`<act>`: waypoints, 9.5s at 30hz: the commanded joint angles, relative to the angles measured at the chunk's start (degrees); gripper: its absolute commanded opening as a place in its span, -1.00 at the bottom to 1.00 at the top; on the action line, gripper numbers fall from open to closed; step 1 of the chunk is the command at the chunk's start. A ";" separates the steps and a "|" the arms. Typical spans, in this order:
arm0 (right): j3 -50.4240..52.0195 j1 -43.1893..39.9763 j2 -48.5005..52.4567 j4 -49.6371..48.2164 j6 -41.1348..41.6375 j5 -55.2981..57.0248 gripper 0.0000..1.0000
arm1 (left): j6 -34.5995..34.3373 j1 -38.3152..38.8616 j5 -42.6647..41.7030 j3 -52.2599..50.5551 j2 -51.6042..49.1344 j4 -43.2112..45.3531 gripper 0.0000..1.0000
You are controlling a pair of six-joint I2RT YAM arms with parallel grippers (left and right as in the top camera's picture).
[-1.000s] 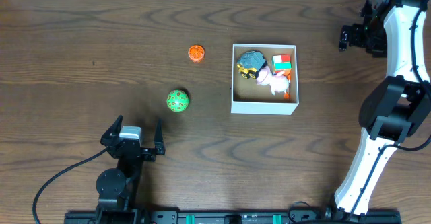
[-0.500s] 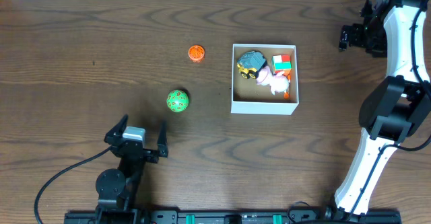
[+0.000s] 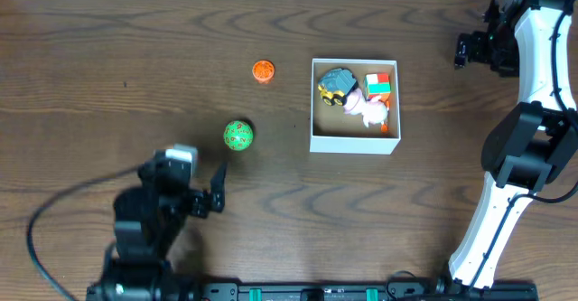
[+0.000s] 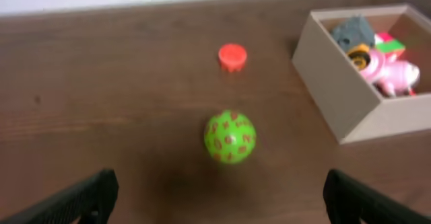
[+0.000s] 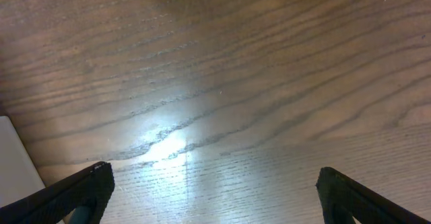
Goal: Pack container
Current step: 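Move the left gripper over the green number ball, then lower the left gripper and grasp the green ball, then carry the ball with the left gripper into the white box and release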
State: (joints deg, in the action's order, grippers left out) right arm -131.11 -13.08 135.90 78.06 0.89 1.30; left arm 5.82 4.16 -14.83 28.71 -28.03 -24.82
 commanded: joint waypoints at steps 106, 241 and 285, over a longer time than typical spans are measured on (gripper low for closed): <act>0.26 -0.46 -0.66 -0.11 0.79 -0.04 0.98 | -17.29 10.45 10.75 37.90 -73.90 -13.57 0.96; 0.26 -0.39 -0.66 -0.11 0.79 -0.04 0.98 | -20.13 40.33 10.95 42.66 -76.35 26.05 0.18; 0.26 -0.39 -0.66 -0.11 0.79 -0.04 0.98 | -21.14 40.30 9.25 42.69 -78.95 25.57 0.63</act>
State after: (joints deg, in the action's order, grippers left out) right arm -131.07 -13.08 135.90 78.11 0.89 1.28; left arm -15.25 44.64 -5.58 70.85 -106.83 0.47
